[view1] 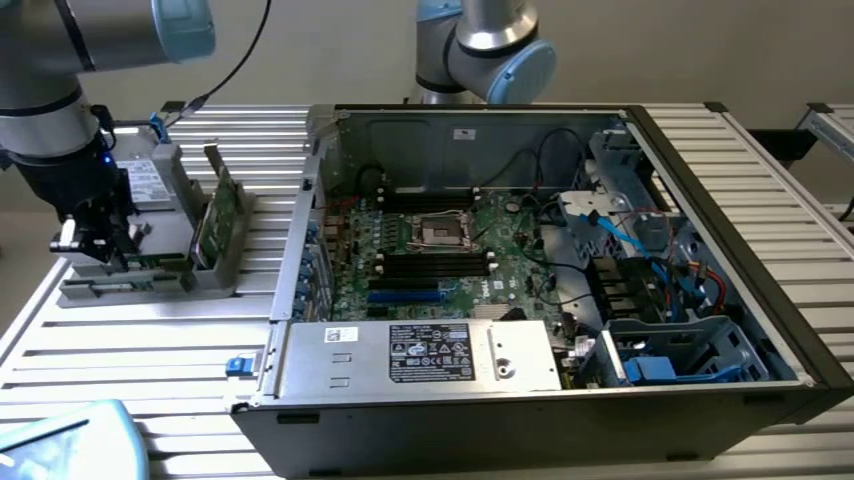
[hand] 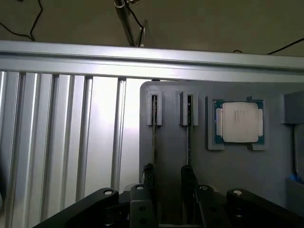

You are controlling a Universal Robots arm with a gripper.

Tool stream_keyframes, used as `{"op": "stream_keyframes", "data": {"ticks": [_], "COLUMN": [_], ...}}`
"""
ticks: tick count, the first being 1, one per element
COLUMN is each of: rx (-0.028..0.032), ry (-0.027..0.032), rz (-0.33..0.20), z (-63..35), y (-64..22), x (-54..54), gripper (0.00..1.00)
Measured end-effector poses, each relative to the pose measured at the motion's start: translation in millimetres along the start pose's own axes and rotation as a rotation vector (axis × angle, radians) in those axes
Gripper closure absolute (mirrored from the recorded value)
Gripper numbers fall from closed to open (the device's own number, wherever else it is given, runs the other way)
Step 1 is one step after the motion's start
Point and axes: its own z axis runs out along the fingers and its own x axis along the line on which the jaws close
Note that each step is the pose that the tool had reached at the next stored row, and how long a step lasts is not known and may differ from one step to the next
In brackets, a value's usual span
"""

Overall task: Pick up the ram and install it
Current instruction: 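Pick up the ram and move it above insertion slot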

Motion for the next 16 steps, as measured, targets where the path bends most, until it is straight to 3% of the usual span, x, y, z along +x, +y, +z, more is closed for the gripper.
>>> {"op": "stream_keyframes", "data": {"ticks": [7,16], "rx": [-0.0063,-0.0039], "ry": [0.002,0.0041], "rz": [-0.021,-0.034], "z": [7.7,12.2], "y": [-0.2,-1.6], "x": [3.4,12.3], "gripper": [0.63,0.63]}}
